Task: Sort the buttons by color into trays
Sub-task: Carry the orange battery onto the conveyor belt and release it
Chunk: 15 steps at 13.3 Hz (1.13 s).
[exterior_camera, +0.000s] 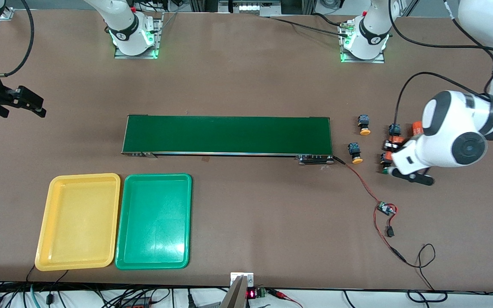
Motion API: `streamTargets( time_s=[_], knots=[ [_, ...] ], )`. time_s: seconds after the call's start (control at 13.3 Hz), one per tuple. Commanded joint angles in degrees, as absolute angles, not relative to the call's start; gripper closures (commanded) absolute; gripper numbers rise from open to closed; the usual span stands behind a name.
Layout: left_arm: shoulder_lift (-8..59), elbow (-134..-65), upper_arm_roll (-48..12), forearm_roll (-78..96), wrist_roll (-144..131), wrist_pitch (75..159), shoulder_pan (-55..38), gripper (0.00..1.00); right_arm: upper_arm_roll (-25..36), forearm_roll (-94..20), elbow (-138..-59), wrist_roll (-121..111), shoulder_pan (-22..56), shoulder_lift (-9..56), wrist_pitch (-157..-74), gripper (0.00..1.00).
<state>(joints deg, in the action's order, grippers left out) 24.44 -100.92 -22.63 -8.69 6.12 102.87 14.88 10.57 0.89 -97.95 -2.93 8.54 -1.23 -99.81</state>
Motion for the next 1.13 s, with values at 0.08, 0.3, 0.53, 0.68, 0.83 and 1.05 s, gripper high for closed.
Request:
streamTargets(
  time_s=[0.08, 0.3, 0.53, 0.68, 0.83, 1.05],
  knots=[
    [28.0, -100.3, -30.7, -8.1, 18.0, 102.3, 14.9, 0.78, 10.4, 0.2, -98.5, -3.2, 7.7, -1.7, -100.5, 0.0],
    [28.6, -101.3, -36.0, -8.3, 27.3, 104.0, 14.3, 0.84, 10.4, 0.2, -98.4, -3.2, 7.7, -1.7, -100.5, 0.0],
    [28.7, -101.7, -36.6, -9.0, 38.6, 105.0, 10.4, 0.87, 10.4, 0.2, -98.4, -3.2, 7.7, -1.6, -100.7, 0.0],
    [29.4, -104.0, -36.6, -9.1, 46.9, 111.1, 9.1, 0.87, 10.4, 0.2, -98.4, -3.2, 7.7, -1.7, -100.7, 0.0],
    [29.5, -107.2, -36.5, -9.1, 52.7, 117.8, 7.7, 0.87, 10.4, 0.2, -98.4, -3.2, 7.7, -1.6, -100.7, 0.0],
    [29.4, -111.6, -36.5, -12.1, 53.4, 125.1, 5.5, 0.87, 10.4, 0.2, -98.4, -3.2, 7.7, -1.6, -100.9, 0.0]
  ],
)
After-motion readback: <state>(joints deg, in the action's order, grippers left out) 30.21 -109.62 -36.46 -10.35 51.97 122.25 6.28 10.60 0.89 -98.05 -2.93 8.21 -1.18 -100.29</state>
